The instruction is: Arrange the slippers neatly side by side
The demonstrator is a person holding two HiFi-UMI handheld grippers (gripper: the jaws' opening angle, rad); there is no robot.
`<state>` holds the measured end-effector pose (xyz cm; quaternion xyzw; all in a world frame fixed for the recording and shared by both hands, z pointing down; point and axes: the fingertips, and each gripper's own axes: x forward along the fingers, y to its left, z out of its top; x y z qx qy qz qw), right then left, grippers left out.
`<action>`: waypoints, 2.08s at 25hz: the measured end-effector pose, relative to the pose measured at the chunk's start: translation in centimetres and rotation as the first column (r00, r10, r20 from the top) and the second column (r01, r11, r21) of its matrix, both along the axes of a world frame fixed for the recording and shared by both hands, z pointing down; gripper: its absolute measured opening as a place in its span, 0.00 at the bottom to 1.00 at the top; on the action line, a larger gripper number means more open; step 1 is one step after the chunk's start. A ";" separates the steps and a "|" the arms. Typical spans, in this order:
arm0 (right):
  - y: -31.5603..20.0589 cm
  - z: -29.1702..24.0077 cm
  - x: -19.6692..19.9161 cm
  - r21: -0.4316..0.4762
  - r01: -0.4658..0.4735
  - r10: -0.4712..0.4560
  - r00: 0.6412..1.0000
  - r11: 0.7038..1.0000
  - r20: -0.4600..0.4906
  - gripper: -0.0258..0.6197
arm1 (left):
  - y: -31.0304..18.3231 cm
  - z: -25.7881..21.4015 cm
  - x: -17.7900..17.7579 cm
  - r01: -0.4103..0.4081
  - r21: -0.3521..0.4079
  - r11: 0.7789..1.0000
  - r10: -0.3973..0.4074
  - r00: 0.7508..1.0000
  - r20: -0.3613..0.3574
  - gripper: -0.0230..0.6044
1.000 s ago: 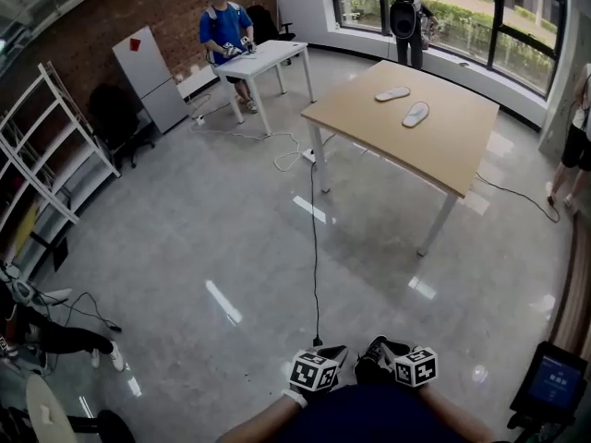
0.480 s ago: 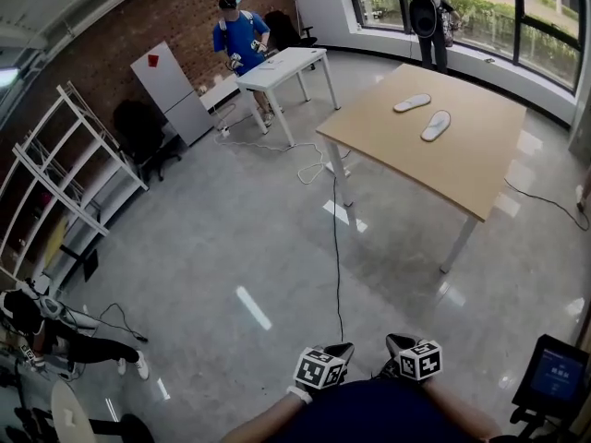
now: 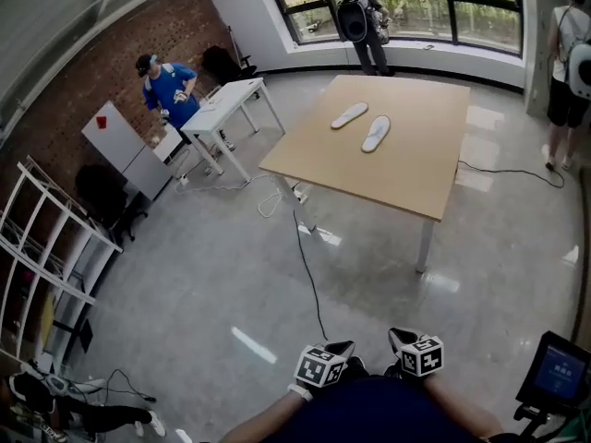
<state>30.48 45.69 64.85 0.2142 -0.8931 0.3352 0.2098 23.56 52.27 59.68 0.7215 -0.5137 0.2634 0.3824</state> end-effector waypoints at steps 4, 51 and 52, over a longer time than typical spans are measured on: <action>-3.4 1.3 3.4 -0.007 -0.140 0.140 0.990 0.990 -0.003 0.06 | -4.2 1.3 2.3 -0.131 -0.009 0.991 0.131 0.991 0.014 0.04; -35.3 0.8 -27.6 0.144 0.296 -0.260 0.940 0.944 -0.222 0.06 | -36.0 3.0 -28.2 0.274 0.009 0.962 -0.270 0.951 -0.150 0.04; -36.3 0.6 -28.0 0.152 0.304 -0.269 0.939 0.941 -0.213 0.06 | -37.1 2.7 -28.3 0.273 0.019 0.962 -0.268 0.953 -0.144 0.04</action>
